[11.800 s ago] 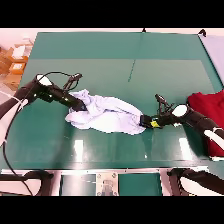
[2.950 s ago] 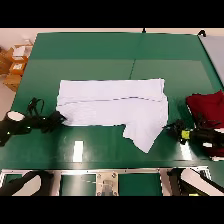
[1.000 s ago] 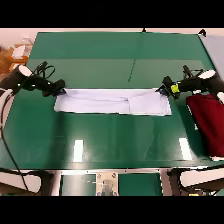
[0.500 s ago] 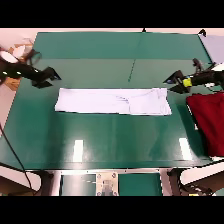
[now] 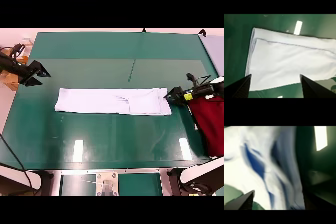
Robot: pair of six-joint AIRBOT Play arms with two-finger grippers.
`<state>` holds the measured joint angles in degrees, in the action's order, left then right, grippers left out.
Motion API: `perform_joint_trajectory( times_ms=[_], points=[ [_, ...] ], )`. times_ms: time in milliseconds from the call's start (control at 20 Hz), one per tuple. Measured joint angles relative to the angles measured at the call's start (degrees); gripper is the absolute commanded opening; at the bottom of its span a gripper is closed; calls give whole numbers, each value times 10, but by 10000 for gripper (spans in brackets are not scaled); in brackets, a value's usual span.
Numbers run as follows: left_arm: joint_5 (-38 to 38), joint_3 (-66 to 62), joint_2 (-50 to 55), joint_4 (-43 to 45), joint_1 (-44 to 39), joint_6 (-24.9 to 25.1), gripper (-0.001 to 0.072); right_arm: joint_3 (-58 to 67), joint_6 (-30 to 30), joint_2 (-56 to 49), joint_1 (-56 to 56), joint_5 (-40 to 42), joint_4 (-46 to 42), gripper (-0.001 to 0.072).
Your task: Fold the shirts.
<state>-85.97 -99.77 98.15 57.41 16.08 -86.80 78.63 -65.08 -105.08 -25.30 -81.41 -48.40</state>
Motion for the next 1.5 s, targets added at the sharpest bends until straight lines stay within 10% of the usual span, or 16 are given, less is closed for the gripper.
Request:
perform_joint_trajectory(
  times_ms=[150, 250, 300, 450, 550, 600, 1100, 1500],
  points=[
    [-3, -2, 0, -9, -10, -1, 707, -5, 23, -18, 27, 16, 27, 650],
    [-1, -2, 0, -15, -24, -1, 706, -7, 29, -27, 45, 47, 29, 96],
    [4, -2, 0, -17, -34, 0, 707, -8, 29, -31, 51, 57, 31, 21],
    [23, -1, 0, -20, -78, 9, 683, -6, 30, -33, 66, 68, 39, 19],
    [50, -1, 0, -20, -121, 14, 63, 2, 28, -29, 72, 70, 35, 18],
    [66, -1, 1, -21, -145, 20, 23, 7, 26, -24, 74, 69, 30, 18],
    [294, 0, 113, -38, -425, 39, 21, 129, -59, 126, 85, -78, 44, 20],
    [404, -5, 204, -163, -492, 41, 22, 201, -156, 185, 120, -160, 48, 20]
  ],
)
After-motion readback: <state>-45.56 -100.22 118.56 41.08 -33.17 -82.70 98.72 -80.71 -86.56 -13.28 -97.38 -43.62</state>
